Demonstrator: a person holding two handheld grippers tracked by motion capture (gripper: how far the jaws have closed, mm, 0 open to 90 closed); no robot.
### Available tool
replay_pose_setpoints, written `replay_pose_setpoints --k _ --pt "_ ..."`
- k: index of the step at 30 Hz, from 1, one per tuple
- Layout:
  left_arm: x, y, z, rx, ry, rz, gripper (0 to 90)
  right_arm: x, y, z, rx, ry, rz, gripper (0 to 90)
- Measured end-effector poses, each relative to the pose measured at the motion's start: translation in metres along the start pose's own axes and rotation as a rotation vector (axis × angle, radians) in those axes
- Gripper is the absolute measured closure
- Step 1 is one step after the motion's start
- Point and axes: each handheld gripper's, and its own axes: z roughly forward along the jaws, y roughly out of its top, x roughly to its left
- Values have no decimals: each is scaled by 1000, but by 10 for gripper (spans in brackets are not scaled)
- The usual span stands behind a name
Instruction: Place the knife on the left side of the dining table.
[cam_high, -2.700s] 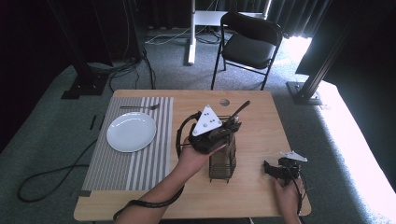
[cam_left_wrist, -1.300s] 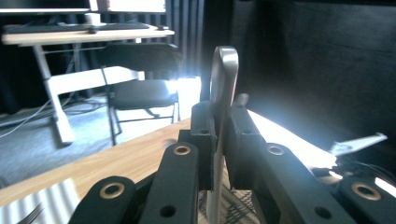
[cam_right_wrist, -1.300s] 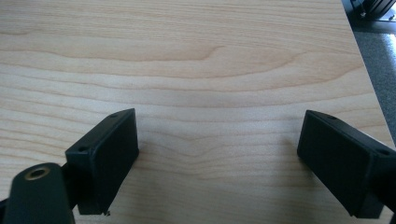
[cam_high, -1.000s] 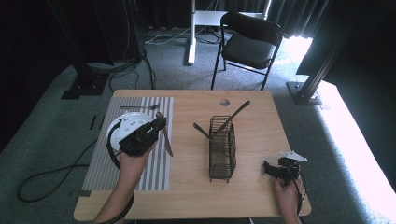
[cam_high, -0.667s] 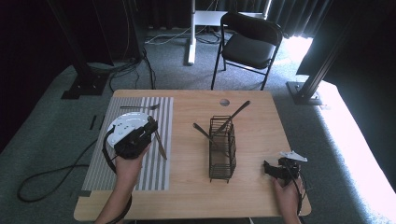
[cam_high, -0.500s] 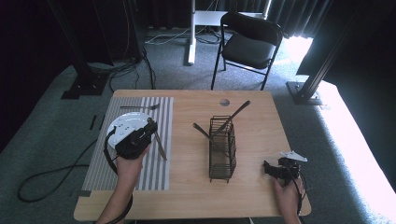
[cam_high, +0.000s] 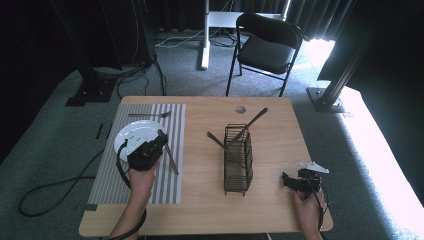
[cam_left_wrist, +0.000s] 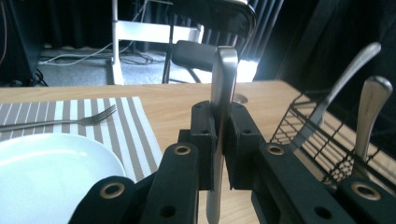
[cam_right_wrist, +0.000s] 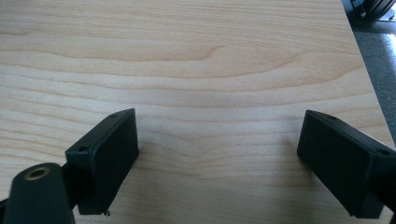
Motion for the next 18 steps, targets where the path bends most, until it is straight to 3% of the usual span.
replay_pose_setpoints --k 9,10,11,14,18 --pt "-1 -4 -12 -2 16 4 833 0 0 0 0 0 0 119" --pt "-1 -5 -15 -1 34 1 833 0 0 0 1 0 -1 119" --pt "2 -7 -20 -6 39 -26 827 0 0 0 1 0 -1 119" --pt "8 -12 -27 -22 62 -56 816 0 0 0 1 0 0 119" --pt "16 -17 -35 -25 85 -75 802 0 0 0 1 0 1 119"
